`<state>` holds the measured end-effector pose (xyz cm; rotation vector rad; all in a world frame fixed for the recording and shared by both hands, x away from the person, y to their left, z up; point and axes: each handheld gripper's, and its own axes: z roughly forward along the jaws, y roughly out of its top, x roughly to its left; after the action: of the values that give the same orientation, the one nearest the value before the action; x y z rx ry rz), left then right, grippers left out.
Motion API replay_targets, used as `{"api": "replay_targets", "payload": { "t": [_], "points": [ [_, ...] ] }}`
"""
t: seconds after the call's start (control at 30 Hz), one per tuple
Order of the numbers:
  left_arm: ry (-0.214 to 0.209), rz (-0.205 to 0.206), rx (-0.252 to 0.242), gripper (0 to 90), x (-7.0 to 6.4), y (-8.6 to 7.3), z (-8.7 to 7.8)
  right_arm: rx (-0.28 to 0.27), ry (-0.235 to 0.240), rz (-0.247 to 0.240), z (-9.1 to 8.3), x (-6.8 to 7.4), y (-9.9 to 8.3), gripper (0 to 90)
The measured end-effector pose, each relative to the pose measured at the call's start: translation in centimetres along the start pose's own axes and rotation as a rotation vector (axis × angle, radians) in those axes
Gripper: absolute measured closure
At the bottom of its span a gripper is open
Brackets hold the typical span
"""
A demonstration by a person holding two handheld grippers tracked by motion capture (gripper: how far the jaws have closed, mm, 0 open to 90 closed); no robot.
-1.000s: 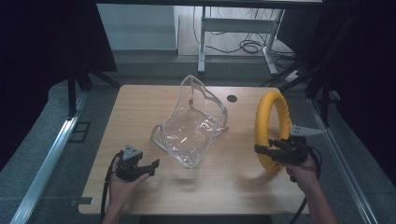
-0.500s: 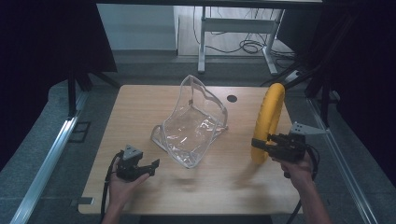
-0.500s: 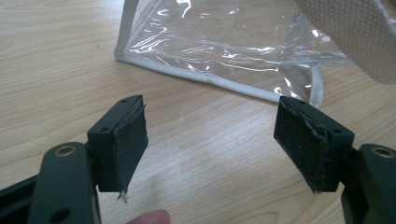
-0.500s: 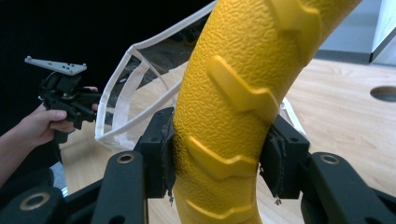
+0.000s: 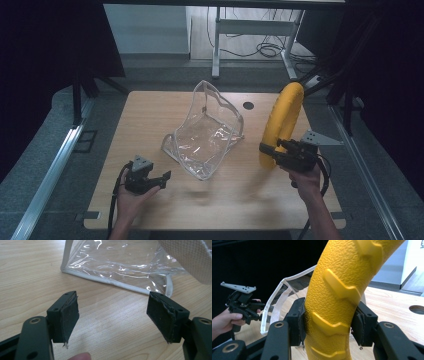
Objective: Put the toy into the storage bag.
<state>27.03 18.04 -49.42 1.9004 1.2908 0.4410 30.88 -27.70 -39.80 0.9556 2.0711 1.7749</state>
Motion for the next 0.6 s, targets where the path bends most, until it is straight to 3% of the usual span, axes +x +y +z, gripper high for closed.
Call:
{"api": "replay_targets", "payload": {
  "t": [0.47,0.6],
  "points": [
    [-0.001,0.000,0.003,25.6,0.0,0.0,0.0,-0.072,-0.016,0.050,1.5,0.8,-0.3,50.8],
    [-0.001,0.000,0.001,25.6,0.0,0.0,0.0,-0.089,-0.018,0.046,1.9,0.9,-0.2,50.7]
  ]
}}
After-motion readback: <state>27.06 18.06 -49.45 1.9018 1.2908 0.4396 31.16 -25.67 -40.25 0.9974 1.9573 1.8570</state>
